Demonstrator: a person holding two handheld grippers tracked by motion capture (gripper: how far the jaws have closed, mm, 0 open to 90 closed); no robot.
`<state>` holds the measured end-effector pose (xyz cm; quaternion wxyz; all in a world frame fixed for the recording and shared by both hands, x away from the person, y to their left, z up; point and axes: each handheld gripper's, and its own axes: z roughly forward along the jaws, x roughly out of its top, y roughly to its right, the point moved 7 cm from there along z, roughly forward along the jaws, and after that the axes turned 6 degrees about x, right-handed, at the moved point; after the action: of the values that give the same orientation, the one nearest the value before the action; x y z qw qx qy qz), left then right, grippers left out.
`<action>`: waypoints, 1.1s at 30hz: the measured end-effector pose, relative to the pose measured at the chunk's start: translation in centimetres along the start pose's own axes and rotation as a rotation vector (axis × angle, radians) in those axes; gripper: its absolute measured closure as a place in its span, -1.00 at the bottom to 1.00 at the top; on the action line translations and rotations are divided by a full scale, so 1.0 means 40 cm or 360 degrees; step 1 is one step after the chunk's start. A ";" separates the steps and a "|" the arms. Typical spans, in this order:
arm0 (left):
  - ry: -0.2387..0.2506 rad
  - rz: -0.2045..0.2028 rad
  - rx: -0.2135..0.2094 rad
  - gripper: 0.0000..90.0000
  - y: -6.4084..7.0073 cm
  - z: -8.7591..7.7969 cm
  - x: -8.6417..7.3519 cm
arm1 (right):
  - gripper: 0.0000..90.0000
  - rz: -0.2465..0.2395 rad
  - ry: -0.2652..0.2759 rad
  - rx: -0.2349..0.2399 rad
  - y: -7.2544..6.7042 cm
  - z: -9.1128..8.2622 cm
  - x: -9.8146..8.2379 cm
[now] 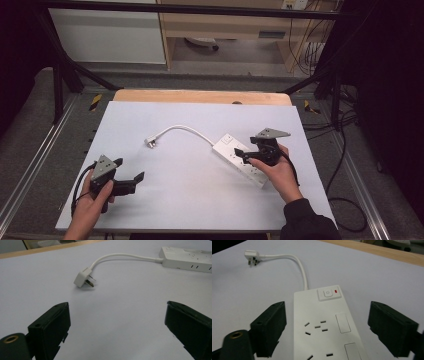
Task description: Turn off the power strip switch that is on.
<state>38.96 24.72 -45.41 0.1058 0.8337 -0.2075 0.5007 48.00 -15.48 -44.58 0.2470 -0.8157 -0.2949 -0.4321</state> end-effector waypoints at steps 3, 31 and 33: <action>0.0000 -0.0003 0.0000 -0.86 -0.001 -0.001 0.000 | -0.89 0.0007 0.0015 -0.0044 0.000 -0.002 0.005; 0.0040 -0.0076 0.0012 -0.87 0.000 -0.036 -0.003 | -0.96 0.0016 0.0294 -0.0202 0.025 -0.121 0.065; 0.0046 -0.0084 0.0006 -0.87 0.002 -0.041 -0.004 | -0.96 -0.0004 0.0308 -0.0182 0.020 -0.134 0.065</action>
<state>37.57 25.32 -44.76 0.1203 0.8318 -0.1829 0.5101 46.75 -18.87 -39.78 0.2268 -0.7825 -0.2457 -0.5253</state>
